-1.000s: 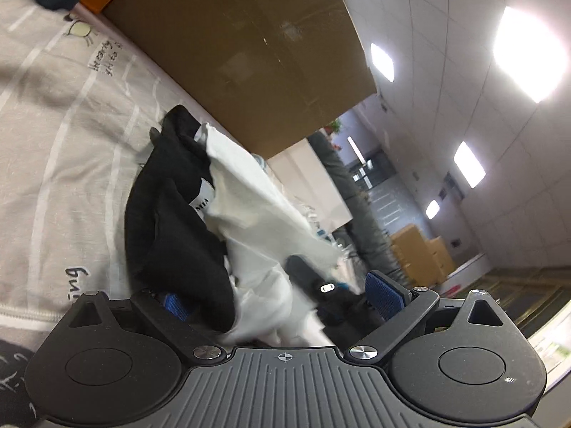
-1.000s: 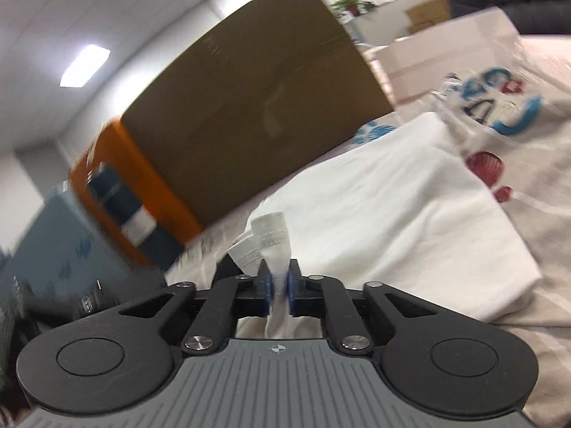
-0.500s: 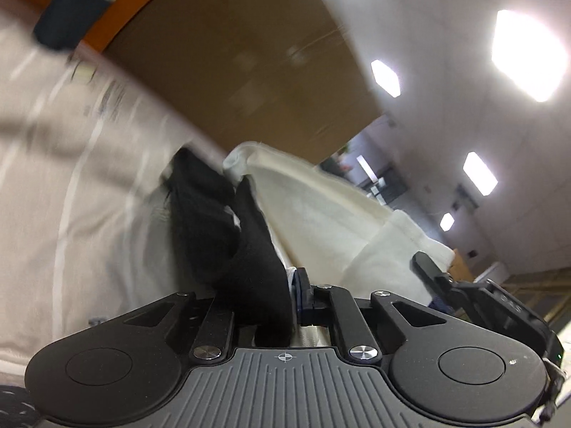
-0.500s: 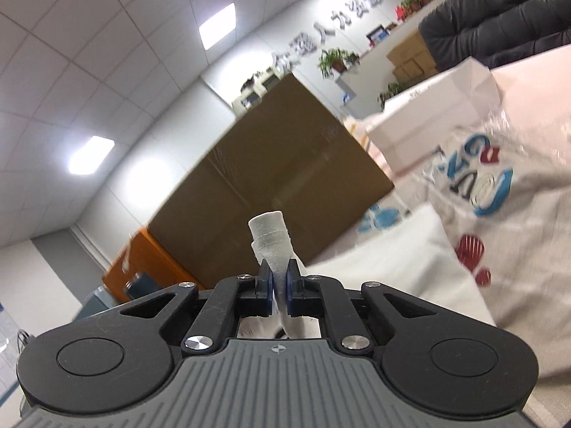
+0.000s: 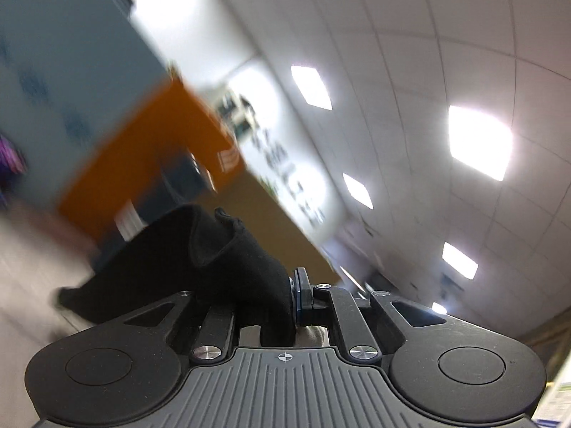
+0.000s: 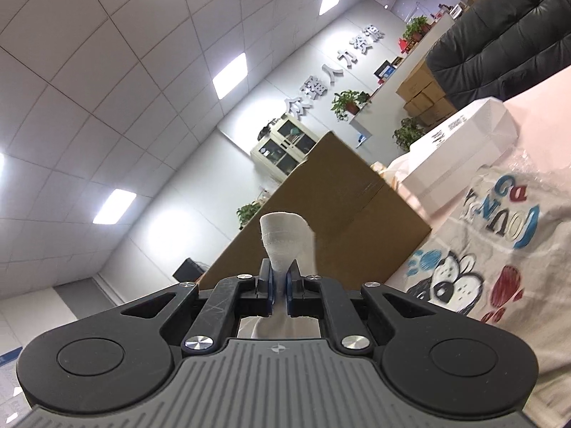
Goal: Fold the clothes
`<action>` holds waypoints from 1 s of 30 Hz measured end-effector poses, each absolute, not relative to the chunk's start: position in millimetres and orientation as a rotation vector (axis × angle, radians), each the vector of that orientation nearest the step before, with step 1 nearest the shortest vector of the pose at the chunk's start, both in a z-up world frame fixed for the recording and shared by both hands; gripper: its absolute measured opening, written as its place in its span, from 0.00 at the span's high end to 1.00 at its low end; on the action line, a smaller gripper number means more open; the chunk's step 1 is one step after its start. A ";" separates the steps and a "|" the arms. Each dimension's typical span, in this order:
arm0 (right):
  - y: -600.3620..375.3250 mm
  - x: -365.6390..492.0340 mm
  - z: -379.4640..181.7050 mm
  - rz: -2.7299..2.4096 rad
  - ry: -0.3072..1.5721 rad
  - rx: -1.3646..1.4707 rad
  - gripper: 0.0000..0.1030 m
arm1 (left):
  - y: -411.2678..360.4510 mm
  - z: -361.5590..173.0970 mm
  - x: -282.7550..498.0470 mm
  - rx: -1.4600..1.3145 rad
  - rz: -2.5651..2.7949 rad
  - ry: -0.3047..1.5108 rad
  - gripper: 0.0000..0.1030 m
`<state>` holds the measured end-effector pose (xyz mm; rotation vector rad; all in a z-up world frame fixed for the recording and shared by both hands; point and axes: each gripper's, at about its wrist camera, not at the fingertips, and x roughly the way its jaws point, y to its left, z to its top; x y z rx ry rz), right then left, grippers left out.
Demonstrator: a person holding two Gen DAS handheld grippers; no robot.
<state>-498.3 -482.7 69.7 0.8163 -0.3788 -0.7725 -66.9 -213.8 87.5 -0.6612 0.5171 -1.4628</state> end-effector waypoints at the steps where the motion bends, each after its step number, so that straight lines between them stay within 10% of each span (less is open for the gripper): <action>1: -476.8 -492.1 68.8 -0.754 -0.370 0.818 0.94 | -198.9 94.8 -59.1 -0.642 -1.441 0.479 0.90; 14: -348.0 -492.7 24.6 -0.621 -0.249 0.665 0.94 | -5.2 36.9 -59.3 -0.328 -1.368 0.558 0.89; 30: -278.7 -540.9 -30.0 -0.835 -0.209 0.733 0.94 | 32.8 -31.0 -73.5 -0.364 -1.370 0.787 0.89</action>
